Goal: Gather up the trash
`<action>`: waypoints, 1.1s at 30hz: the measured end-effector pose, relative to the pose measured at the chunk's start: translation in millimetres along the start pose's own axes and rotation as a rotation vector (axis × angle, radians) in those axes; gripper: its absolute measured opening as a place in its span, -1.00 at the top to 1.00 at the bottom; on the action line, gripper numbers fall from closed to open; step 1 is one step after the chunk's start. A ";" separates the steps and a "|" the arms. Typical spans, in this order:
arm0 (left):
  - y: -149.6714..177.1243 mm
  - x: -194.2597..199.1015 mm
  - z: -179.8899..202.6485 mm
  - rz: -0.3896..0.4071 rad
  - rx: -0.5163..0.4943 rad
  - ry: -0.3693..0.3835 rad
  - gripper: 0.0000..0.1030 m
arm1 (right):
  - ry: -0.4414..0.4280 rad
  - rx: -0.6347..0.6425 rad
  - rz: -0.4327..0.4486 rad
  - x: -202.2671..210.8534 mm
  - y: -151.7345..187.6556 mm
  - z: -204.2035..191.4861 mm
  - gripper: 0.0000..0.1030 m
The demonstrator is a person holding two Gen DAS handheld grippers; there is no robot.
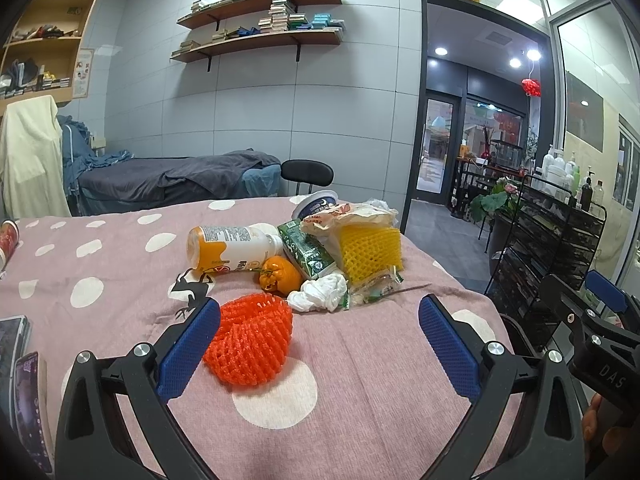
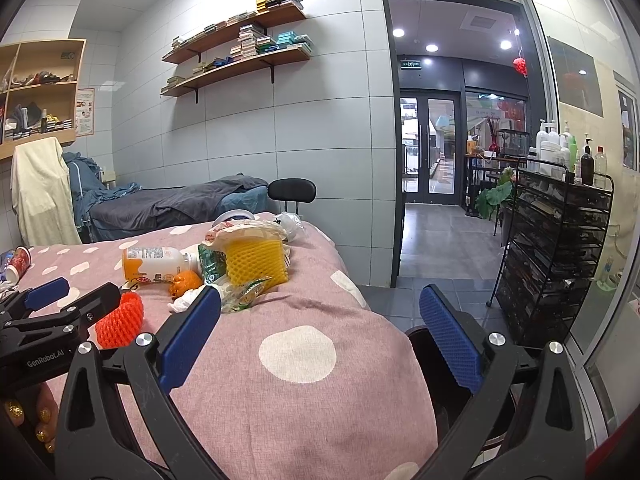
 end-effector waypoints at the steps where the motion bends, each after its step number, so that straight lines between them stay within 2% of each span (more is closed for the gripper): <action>1: 0.0 0.0 0.0 0.000 0.000 0.000 -0.89 | -0.001 0.000 0.000 0.0 0.0 -0.1 -0.91; 28: 1.6 -1.1 -0.2 -0.004 0.001 0.000 -0.89 | -0.001 -0.002 -0.002 -0.8 1.6 0.7 -0.91; 33: 8.6 -4.8 0.5 -0.032 -0.003 0.008 -0.89 | -0.005 -0.004 -0.023 -4.6 4.6 1.7 -0.91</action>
Point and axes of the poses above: each gripper's, at about its wrist camera, not at the fingertips, and x roughly against the way its jaws point, z to its right, y to its underside, the point moved 6 cm from there along -x, roughly the way its jaws point, and after that the axes turned 14 degrees about -y, right-handed, at the moved point
